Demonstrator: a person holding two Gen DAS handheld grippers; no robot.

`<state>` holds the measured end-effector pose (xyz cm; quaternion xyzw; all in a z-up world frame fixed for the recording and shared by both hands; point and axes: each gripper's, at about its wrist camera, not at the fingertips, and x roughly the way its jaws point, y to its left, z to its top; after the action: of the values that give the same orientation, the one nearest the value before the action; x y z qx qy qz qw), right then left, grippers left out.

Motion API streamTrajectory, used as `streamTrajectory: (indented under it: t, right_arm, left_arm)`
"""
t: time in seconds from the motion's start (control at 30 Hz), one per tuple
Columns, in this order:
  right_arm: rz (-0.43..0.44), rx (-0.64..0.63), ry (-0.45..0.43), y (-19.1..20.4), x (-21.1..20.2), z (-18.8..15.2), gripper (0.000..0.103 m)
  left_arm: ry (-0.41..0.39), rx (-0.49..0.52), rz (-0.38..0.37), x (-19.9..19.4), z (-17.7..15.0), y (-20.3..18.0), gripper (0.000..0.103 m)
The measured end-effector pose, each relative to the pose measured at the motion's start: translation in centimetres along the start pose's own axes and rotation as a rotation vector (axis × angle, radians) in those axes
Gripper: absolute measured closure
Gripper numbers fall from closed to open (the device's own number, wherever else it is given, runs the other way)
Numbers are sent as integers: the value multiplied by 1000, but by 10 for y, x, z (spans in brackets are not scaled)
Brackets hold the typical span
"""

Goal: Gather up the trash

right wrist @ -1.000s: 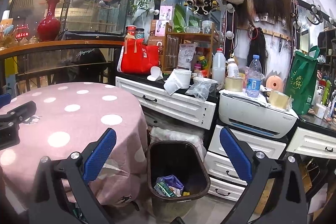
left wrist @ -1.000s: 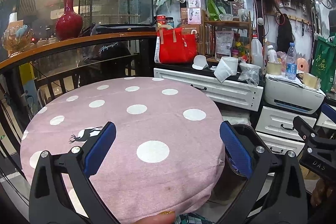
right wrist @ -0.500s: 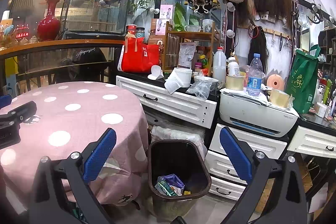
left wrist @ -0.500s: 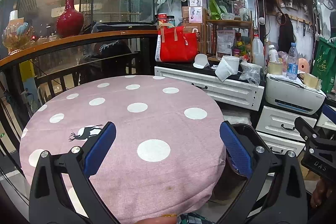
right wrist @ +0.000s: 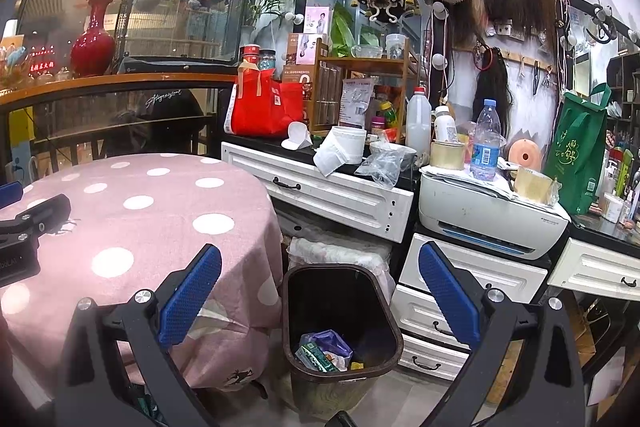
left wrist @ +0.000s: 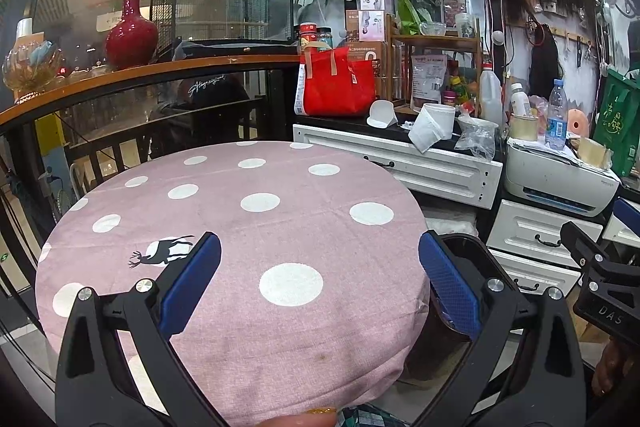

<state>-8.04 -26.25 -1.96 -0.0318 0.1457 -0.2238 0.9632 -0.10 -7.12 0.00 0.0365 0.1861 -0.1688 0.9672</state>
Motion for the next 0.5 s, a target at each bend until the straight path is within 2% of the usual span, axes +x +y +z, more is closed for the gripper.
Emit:
streamTrajectory:
  t: [0.5]
  right_arm:
    - [-1,1,0,0,0,-1,6]
  left_arm:
    - [15,6,-14,3,-2,-1,6]
